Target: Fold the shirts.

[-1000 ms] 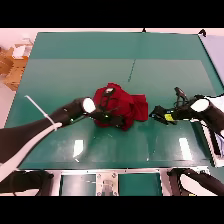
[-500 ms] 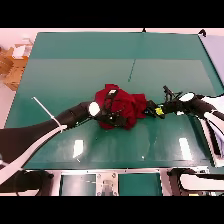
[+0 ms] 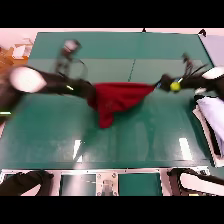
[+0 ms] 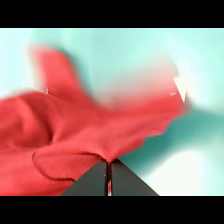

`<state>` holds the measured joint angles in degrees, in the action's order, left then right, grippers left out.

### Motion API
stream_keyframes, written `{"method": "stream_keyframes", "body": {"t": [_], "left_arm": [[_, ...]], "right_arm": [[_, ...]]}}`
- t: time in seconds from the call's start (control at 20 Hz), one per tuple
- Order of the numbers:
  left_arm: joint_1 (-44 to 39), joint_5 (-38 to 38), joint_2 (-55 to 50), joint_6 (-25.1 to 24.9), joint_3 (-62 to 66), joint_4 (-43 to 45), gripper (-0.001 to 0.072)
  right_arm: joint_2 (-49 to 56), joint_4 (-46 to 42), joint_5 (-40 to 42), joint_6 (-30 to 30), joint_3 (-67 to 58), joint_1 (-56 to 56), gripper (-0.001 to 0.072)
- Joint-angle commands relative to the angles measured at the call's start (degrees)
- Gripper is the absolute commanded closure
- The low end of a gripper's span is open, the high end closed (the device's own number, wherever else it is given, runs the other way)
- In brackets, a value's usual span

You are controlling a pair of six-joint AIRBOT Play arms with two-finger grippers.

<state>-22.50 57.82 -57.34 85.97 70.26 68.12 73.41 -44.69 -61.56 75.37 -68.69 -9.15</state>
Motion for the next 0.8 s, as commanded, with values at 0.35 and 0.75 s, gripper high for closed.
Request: {"method": "stream_keyframes", "body": {"t": [0.35,0.75], "left_arm": [[6.88,0.63,8.09,-15.06,33.75,-4.04,0.0680],[6.88,-0.48,5.31,-23.04,37.51,-16.59,0.0680]], "right_arm": [[-32.28,1.18,1.25,1.88,-27.63,-1.36,0.0698],[-33.44,-2.29,6.73,1.53,-25.18,-1.36,0.0698]]}}
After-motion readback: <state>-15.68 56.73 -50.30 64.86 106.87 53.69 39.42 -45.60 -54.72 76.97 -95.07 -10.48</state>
